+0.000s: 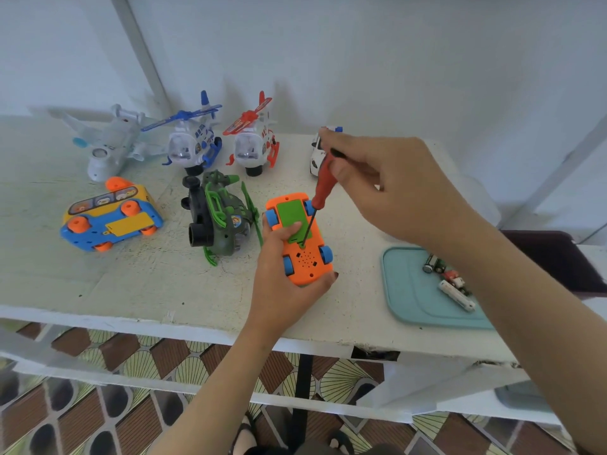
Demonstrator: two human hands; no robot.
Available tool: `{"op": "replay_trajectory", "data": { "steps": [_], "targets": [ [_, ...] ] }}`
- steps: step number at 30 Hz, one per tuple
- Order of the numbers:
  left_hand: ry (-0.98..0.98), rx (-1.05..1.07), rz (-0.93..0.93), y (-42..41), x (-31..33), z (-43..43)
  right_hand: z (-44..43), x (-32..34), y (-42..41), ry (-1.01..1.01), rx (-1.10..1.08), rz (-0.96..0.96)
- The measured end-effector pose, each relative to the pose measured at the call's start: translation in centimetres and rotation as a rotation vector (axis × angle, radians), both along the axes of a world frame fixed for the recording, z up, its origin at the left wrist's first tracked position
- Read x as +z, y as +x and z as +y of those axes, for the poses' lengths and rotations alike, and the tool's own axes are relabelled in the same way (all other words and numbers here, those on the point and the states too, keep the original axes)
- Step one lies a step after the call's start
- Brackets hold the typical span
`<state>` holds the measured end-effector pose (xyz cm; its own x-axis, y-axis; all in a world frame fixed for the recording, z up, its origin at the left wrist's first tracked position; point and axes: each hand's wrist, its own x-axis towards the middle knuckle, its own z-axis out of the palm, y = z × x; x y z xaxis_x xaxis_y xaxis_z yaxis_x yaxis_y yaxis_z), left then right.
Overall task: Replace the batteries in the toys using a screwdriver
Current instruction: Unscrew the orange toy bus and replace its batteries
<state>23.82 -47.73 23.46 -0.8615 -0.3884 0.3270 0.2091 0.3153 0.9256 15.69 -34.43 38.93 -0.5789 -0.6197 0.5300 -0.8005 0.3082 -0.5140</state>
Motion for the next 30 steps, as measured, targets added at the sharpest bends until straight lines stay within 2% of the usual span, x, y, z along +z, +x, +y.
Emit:
{"op": "replay_trajectory", "data": {
  "steps": [3, 5, 9, 12, 14, 18, 20, 23, 26, 28, 30],
  "targets": [
    [-0.036, 0.023, -0.006, -0.1, 0.1, 0.1, -0.1, -0.5, 0.1, -0.068, 0.070, -0.087],
    [-0.039, 0.031, -0.004, -0.1, 0.2, 0.2, -0.3, -0.9, 0.1, -0.101, 0.050, -0.075],
    [-0.038, 0.055, -0.017, -0.2, 0.4, 0.8, -0.5, -1.5, 0.3, -0.136, -0.121, 0.026],
    [-0.072, 0.122, -0.056, -0.1, 0.3, 1.3, -0.9, -1.9, 0.5, -0.031, -0.253, 0.129],
    [-0.129, 0.187, -0.100, 0.0, 0.0, 1.9, -0.9, -2.1, 0.4, -0.036, -0.210, 0.055],
    [-0.244, 0.248, -0.184, 1.2, -0.4, 4.4, -0.8, -2.2, 0.1, -0.174, -0.107, -0.159],
    [-0.200, 0.276, -0.154, 2.1, -0.6, 5.5, -0.8, -2.2, -0.1, -0.200, -0.084, -0.208],
    [-0.126, 0.320, -0.002, 3.0, -0.2, 5.2, -0.7, -2.1, -0.3, -0.208, -0.061, -0.215],
    [-0.060, 0.360, -0.029, 3.1, 1.0, 2.4, -0.5, -2.1, -0.4, -0.205, -0.024, -0.214],
    [-0.179, 0.344, -0.077, 2.6, 1.7, -0.7, -0.5, -2.2, -0.5, -0.200, -0.008, -0.220],
    [-0.314, 0.157, -0.108, 2.0, 2.6, -3.6, -0.5, -2.2, -0.4, -0.207, 0.015, -0.225]
  ]
}}
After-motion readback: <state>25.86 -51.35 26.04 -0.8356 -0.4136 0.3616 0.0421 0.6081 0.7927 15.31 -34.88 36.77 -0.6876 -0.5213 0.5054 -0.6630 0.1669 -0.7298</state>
